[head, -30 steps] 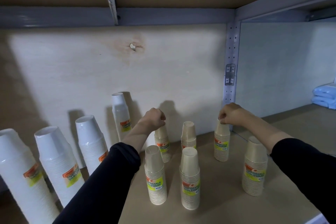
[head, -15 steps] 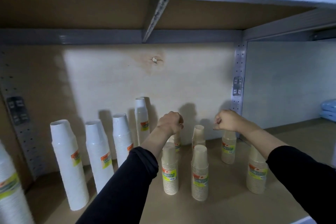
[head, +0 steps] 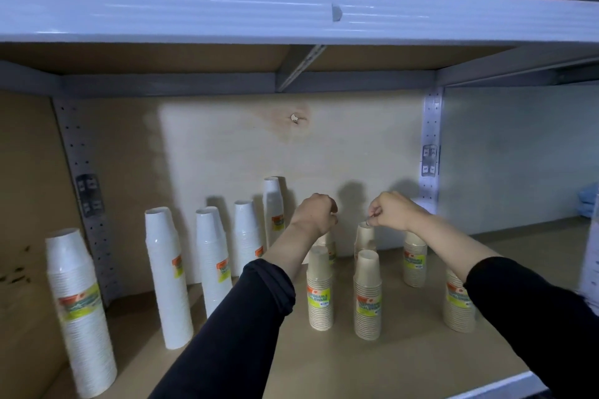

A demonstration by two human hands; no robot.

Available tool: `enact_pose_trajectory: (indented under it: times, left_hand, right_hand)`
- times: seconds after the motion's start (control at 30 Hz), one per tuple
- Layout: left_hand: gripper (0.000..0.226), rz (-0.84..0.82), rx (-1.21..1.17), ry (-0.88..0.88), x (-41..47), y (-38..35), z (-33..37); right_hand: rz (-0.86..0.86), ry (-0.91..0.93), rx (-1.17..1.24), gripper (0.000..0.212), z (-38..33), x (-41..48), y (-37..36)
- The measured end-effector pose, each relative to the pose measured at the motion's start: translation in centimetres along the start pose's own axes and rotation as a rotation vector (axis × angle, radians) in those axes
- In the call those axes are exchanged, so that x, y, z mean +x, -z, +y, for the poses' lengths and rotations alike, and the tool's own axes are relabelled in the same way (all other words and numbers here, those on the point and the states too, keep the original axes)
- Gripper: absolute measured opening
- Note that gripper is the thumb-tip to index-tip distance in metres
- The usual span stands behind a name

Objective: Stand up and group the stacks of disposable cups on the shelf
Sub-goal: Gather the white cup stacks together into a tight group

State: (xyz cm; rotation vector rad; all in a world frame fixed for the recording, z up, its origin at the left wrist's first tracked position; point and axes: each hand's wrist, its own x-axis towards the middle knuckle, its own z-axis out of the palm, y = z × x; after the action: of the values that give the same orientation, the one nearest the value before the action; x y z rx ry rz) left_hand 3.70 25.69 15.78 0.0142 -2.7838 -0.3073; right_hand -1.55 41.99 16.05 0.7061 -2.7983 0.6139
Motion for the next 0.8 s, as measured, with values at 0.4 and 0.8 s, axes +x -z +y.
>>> enact_pose_trajectory:
  times: [0.4, 0.8]
  left_hand:
    - [0.036, 0.209, 0.026, 0.193, -4.0, 5.4, -6.5]
    - [0.032, 0.166, 0.037, 0.411, -7.1, 9.8, -13.3]
  right_hand:
    - [0.025, 0.194, 0.121, 0.029, -8.1, 1.2, -1.0]
    - [-0.011, 0.352, 0.117, 0.042, -17.8, 2.8, -4.0]
